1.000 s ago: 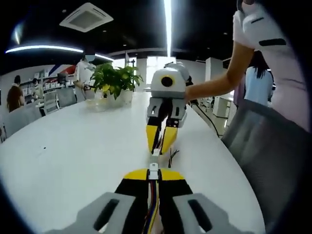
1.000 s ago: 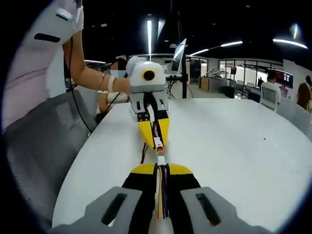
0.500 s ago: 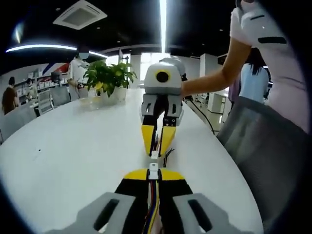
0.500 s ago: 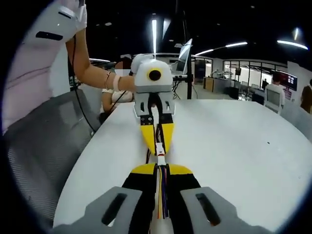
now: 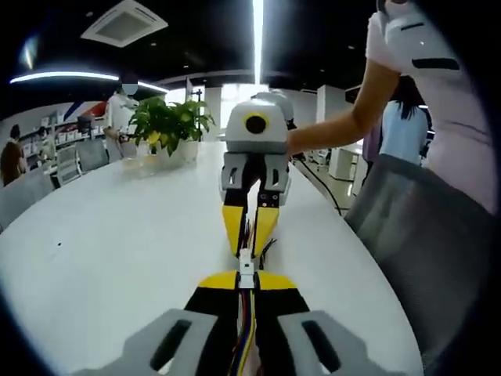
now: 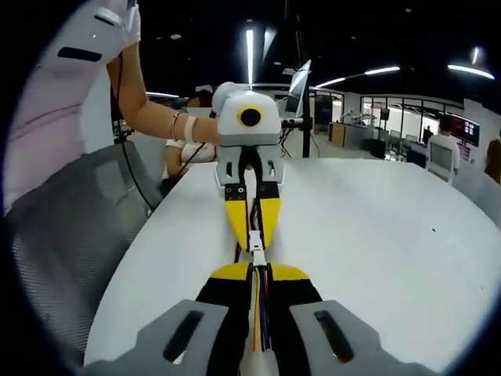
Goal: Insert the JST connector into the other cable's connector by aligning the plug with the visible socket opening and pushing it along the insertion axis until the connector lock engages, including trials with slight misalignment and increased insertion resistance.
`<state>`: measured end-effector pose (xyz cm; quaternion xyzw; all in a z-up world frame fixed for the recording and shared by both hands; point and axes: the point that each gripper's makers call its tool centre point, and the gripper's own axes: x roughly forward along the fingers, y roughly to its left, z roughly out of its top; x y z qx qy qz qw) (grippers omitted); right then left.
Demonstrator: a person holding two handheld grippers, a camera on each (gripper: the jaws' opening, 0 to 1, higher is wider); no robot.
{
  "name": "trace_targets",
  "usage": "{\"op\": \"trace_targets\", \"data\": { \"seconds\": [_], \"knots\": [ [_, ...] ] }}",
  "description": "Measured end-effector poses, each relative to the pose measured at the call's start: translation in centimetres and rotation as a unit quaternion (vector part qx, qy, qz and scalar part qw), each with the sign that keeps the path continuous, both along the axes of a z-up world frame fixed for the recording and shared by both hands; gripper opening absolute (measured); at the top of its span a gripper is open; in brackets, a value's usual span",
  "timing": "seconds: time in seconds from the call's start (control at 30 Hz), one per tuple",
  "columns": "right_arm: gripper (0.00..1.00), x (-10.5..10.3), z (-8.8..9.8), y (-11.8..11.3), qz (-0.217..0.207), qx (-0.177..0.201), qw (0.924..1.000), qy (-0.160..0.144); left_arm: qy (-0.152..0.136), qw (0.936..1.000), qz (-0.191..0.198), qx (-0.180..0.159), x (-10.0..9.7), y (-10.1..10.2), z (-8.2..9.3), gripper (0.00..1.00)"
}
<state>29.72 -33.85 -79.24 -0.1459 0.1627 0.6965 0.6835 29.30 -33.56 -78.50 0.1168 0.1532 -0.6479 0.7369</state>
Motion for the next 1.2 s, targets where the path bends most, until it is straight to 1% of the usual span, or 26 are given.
{"op": "trace_targets", "data": {
  "seconds": [0.13,0.27,0.67,0.73,0.97,1.07,1.2],
  "knots": [
    [0.04,-0.17,-0.08,0.20,0.002,-0.001,1.0000,0.001,-0.001,1.0000,0.001,0.009,0.15,0.15,-0.34,0.00],
    [0.04,-0.25,-0.14,0.45,0.001,-0.005,1.0000,-0.007,-0.003,0.9998,0.000,0.018,0.15,0.30,-0.68,0.00],
    [0.04,-0.71,-0.14,0.53,0.000,-0.007,1.0000,-0.005,-0.003,0.9999,0.000,0.016,0.03,0.26,-0.42,0.00],
    [0.04,-0.53,-0.21,0.52,-0.001,-0.009,0.9999,-0.007,-0.001,0.9999,0.003,0.013,0.08,0.24,-0.36,0.00],
    [0.03,-0.77,-0.13,0.85,0.000,-0.009,0.9999,-0.006,-0.002,0.9999,0.004,0.015,0.09,0.37,-0.40,0.00],
    [0.03,-0.83,-0.13,0.92,0.002,-0.010,0.9999,-0.004,-0.002,0.9998,0.008,0.020,0.60,0.68,-0.91,0.00],
    [0.04,-0.69,-0.23,0.87,0.003,-0.011,0.9999,-0.005,-0.001,0.9998,0.010,0.018,0.79,0.71,-0.90,0.00]
  ]
}}
